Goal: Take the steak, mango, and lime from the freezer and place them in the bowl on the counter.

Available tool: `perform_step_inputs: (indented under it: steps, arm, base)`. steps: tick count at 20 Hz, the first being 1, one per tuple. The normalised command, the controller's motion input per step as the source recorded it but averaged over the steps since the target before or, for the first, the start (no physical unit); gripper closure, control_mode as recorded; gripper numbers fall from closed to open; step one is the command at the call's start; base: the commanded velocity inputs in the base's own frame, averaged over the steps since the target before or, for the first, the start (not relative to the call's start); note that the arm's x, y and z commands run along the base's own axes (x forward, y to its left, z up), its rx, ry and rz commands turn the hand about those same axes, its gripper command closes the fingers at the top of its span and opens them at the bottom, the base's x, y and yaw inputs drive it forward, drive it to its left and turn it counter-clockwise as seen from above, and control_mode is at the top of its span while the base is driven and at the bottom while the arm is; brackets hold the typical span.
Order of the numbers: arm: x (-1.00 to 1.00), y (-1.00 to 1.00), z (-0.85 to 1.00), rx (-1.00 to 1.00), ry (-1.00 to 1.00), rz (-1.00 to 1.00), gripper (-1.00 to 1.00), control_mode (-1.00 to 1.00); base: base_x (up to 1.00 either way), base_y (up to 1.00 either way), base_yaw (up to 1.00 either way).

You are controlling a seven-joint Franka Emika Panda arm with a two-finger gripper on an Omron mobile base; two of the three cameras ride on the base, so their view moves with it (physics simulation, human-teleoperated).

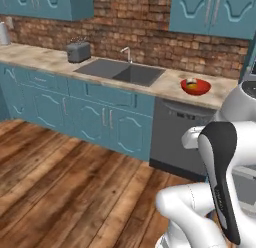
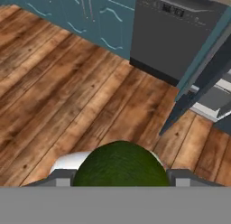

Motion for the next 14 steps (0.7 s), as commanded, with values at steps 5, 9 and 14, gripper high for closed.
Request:
perform_step_inputs:
  steps: [5,9,14]
  arm:
    - [0.0,0.0,0.0,0.0,0.0,0.0,1.0,1.0]
    - [0.0,0.0,0.0,0.0,0.0,0.0,1.0,1.0]
    - [0.0,0.0,0.0,0.0,0.0,0.0,1.0,1.0]
  base:
    - [0.73,0.84,-0.6]
    - [0.73,0.88,-0.65]
    - [0.7,0.9,-0.54]
